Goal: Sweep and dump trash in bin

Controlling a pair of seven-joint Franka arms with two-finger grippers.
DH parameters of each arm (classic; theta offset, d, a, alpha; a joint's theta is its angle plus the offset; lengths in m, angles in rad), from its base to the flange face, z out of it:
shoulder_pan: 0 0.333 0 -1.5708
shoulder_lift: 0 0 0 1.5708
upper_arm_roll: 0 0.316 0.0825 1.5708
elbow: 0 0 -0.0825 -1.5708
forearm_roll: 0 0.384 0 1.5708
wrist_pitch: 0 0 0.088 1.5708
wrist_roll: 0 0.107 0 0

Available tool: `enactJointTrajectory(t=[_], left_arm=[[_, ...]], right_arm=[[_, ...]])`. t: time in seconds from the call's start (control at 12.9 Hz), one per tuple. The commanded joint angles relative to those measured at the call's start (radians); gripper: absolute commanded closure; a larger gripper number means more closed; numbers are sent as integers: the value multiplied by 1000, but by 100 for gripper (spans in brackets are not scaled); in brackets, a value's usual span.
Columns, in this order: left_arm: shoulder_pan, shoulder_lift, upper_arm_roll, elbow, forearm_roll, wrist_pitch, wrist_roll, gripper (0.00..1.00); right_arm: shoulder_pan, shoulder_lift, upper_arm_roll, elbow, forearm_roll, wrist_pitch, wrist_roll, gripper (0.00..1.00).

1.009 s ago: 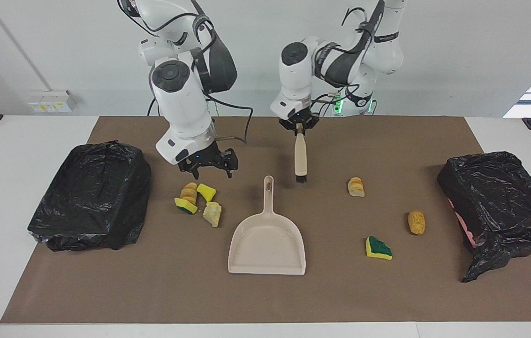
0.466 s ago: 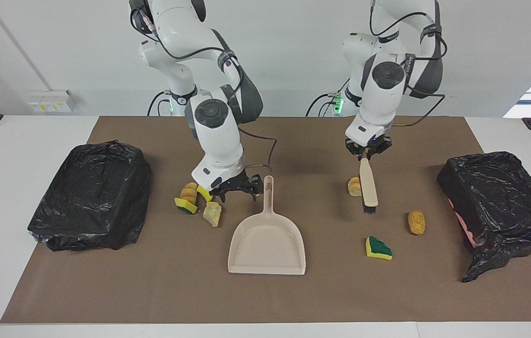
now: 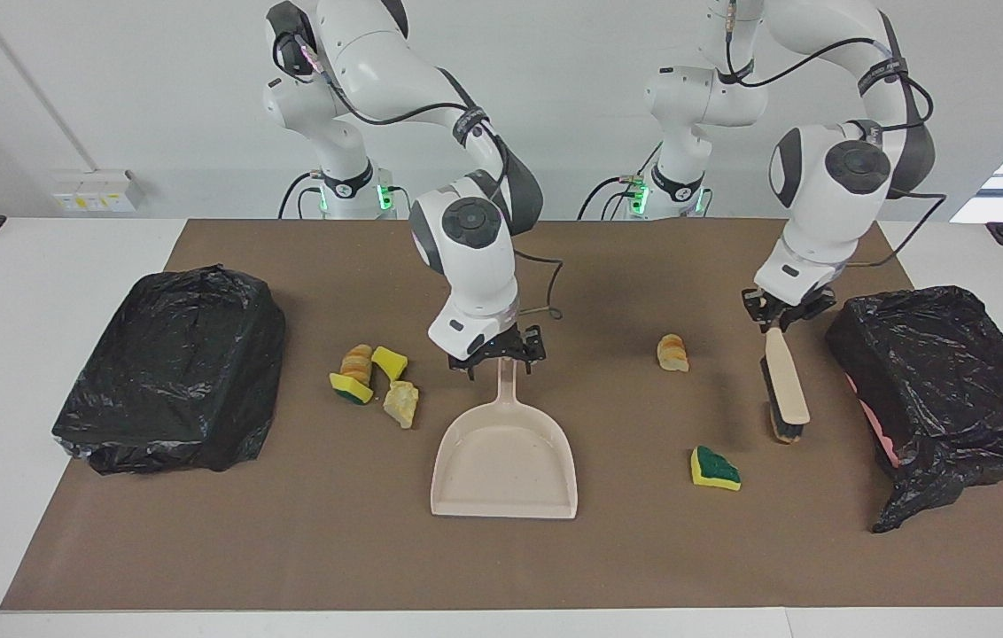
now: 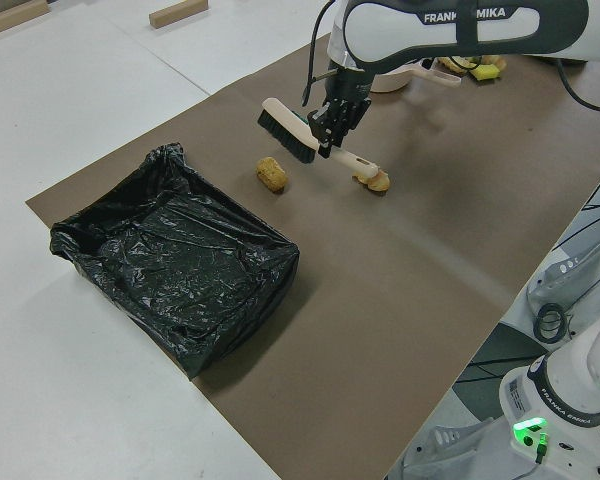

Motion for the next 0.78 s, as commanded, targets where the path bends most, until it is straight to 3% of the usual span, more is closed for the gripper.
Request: enactJointTrajectory(t=[0.0,0.16,0.23,0.39,0.47,0.54,0.7], left_arm=[[99,47,-17,18,14,58,125,100],[141,90,-17,16,14,84,195,100],[142,87,-17,7,14,73,199,100],[139,79,-17,-40,14,69,202,100],[138,75,-18,-45,14,50,218,100],[127,64,-18,-56,13,24,244,100],[100,31,-27,-95,11,-34,291,100]], right_arm=[[9,-8,-3,-57,0,38,13,0],[17,-9,0,-67,1,39,12,0],[18,-9,0,-73,1,38,10,5],[18,-7,0,-68,10,27,15,54],[20,-7,0,-64,20,24,22,89],[24,-9,0,-62,23,21,59,100],[17,-7,2,-59,20,18,70,100]])
